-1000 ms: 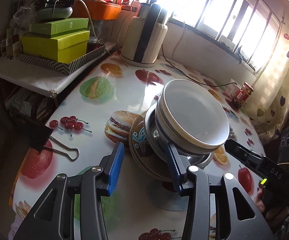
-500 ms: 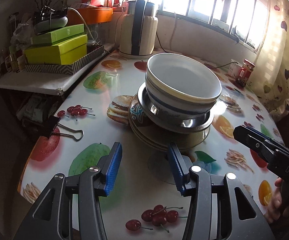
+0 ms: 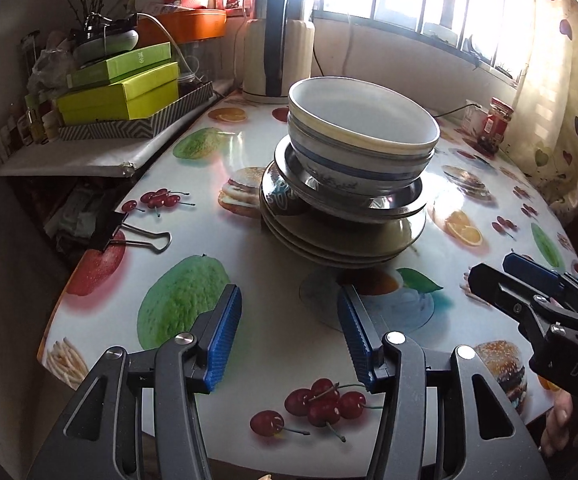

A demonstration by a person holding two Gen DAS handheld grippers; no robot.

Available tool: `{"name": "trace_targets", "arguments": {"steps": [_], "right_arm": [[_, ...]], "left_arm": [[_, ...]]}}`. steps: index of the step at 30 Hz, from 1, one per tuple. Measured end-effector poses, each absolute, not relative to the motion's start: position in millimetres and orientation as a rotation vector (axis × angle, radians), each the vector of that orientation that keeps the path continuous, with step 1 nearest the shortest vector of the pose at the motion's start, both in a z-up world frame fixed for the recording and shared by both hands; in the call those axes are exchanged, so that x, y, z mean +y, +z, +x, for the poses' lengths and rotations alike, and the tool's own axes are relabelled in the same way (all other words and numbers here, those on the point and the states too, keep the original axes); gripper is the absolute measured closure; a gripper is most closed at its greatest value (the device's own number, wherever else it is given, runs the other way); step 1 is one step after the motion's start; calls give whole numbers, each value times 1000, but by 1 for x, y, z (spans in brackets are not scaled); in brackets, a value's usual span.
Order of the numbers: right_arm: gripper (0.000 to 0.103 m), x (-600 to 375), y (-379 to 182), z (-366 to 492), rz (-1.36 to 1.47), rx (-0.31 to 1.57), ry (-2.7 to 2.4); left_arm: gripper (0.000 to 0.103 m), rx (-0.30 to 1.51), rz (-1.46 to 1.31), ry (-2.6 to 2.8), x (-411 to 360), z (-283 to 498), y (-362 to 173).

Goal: Organize plates and bowls

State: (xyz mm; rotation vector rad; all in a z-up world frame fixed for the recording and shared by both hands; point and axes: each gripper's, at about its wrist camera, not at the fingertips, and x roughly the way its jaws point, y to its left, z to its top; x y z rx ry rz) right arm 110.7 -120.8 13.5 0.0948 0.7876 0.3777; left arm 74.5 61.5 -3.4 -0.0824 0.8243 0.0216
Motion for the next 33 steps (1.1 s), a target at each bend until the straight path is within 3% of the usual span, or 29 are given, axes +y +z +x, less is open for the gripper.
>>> {"name": "trace_targets", "arguments": {"steps": [33], "right_arm": [[31,-118,-26,97,33,899,225]], "left_arm": [[52,926,-45,26,41,65,-36]]}}
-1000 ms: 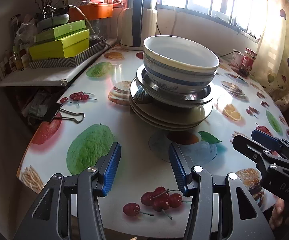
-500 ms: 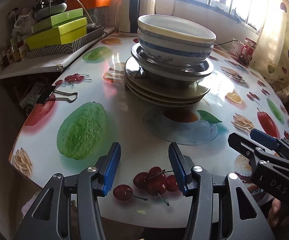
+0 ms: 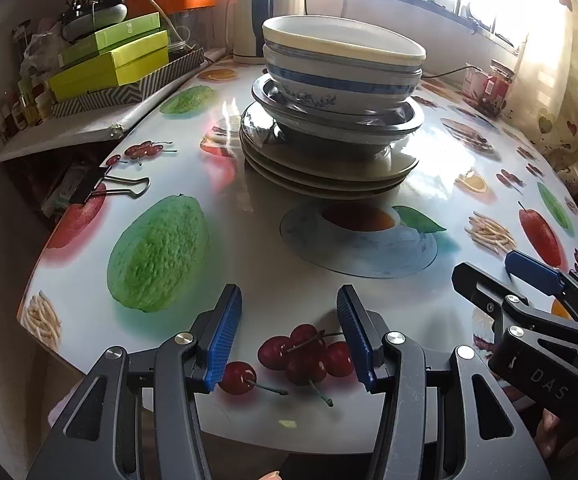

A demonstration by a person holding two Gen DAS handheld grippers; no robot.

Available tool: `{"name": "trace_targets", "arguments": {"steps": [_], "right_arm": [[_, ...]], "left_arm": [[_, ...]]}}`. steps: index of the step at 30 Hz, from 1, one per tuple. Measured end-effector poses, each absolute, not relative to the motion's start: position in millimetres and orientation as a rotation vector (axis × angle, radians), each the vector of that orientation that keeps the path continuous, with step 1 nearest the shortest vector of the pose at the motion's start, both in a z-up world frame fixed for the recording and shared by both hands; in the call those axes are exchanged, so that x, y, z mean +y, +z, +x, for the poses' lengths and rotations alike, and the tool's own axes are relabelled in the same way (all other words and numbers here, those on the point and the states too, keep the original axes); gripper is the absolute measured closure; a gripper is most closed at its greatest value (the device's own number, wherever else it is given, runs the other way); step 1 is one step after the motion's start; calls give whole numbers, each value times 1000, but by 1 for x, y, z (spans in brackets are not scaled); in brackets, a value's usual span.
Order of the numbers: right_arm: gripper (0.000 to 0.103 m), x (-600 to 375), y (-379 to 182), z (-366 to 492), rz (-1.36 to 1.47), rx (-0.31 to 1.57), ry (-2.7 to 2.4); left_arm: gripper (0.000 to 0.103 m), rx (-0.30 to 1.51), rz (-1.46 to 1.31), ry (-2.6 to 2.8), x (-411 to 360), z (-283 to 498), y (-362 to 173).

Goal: Organize plates and bowls

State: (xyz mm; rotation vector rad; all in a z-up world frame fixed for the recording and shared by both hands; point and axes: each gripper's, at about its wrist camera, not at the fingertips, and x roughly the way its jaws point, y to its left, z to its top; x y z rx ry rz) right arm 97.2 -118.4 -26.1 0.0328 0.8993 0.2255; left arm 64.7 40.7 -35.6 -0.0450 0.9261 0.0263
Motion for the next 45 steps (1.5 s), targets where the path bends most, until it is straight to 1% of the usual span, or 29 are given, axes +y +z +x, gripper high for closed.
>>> {"name": "trace_targets", "arguments": {"steps": [7,11,19,35,45], "right_arm": [[30,-117,-27,97,19,897,222],[25,-117,-27,97,18,897,217],[22,-116,-28,96,7,896,205],[21,-118,-28,95,8,894,202],[21,-118,-28,94,-2,891,195]], "left_arm": [[52,922,-38,30,40,64,-36],[52,918,-34,34,40,64,-36],[52,911,-36,36,39,63,-36],[51,905,-35,37,40,62,-35],[49,892,-36,37,39,61,-36]]}}
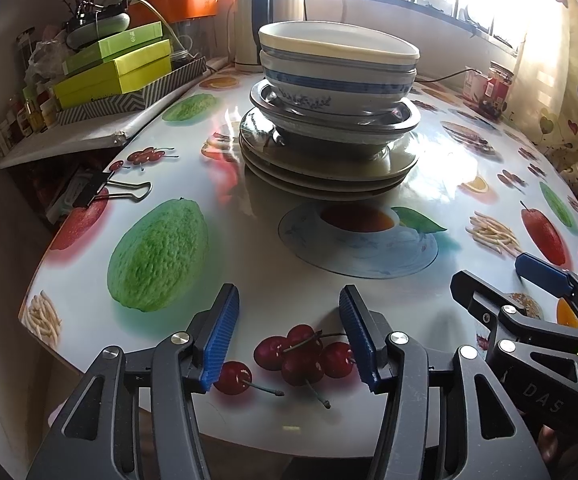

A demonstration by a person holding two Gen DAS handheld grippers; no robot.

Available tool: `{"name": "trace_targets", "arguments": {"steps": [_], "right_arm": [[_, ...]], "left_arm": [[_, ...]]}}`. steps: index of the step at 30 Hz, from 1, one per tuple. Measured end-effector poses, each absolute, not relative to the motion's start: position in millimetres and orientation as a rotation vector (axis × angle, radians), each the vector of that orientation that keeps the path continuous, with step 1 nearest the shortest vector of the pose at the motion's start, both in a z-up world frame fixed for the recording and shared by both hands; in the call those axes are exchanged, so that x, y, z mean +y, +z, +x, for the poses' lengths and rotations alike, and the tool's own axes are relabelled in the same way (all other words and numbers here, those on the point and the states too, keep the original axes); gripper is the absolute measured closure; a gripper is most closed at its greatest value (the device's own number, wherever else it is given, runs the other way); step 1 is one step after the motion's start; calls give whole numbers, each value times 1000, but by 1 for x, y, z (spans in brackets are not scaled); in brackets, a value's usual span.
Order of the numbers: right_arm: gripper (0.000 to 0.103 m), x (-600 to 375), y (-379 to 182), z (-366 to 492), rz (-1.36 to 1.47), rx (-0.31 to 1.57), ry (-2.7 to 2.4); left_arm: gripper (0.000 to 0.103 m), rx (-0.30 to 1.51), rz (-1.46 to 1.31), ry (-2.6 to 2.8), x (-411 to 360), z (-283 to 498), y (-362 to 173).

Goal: Organize plates and bowls

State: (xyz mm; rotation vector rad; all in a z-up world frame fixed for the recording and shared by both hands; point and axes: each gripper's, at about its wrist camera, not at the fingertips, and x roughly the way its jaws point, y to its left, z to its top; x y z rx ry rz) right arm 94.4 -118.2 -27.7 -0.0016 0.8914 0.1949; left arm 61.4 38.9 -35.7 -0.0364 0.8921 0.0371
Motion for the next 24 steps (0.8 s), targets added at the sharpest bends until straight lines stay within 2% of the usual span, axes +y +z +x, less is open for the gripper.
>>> {"name": "trace_targets", "arguments": {"steps": [24], "right_arm": [[19,-117,-28,94,-6,889,191]], "left_arm": [[46,886,-36,35,37,61,-37]]}}
